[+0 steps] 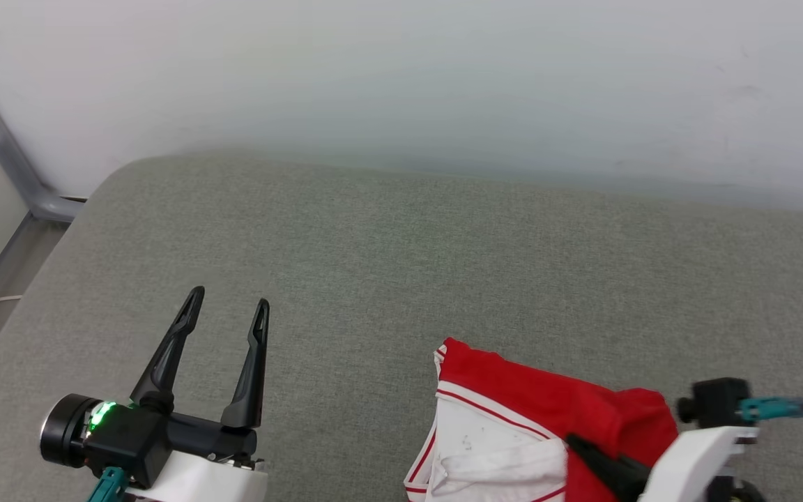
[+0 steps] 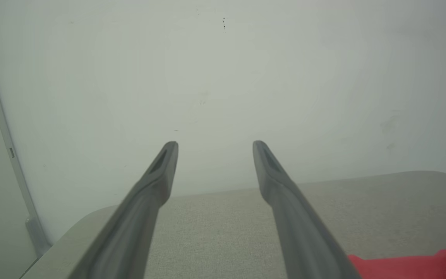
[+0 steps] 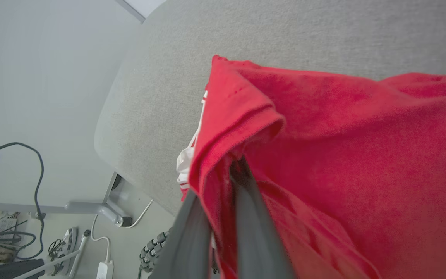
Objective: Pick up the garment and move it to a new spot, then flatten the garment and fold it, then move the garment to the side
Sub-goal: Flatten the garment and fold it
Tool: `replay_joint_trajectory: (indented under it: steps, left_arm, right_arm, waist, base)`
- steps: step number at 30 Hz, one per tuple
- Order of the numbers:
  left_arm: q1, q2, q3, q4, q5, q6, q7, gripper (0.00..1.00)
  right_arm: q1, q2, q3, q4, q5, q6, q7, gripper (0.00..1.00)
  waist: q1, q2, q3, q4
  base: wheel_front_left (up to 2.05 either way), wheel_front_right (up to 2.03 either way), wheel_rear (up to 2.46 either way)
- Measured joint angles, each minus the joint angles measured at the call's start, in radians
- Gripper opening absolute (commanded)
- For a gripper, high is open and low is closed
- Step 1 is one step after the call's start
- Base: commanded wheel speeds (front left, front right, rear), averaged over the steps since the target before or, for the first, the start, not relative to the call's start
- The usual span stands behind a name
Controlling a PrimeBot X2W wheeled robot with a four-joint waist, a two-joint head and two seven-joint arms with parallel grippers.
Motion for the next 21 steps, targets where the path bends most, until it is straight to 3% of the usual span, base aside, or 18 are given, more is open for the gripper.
replay_joint_trajectory:
  steps: [9, 21]
  left_arm:
    - [-0.007, 0.006, 0.002, 0.0, -0.001, 0.0, 0.0, 1.0]
    - [-0.023, 0.0, -0.005, 0.004, -0.001, 0.0, 0.0, 1.0]
  right_arm:
    - [-0.106, 0.003, 0.174, 0.17, 0.086, 0.0, -0.18, 0.0]
    - [-0.289, 0.003, 0.239, 0.549, 0.128, 0.0, -0.434, 0.0]
  waist:
    - [0.0, 0.0, 0.008, 0.03]
    - [0.0, 0.0, 0.055, 0.069]
  base:
    - [0.0, 0.0, 0.0]
    - [0.0, 0.0, 0.0]
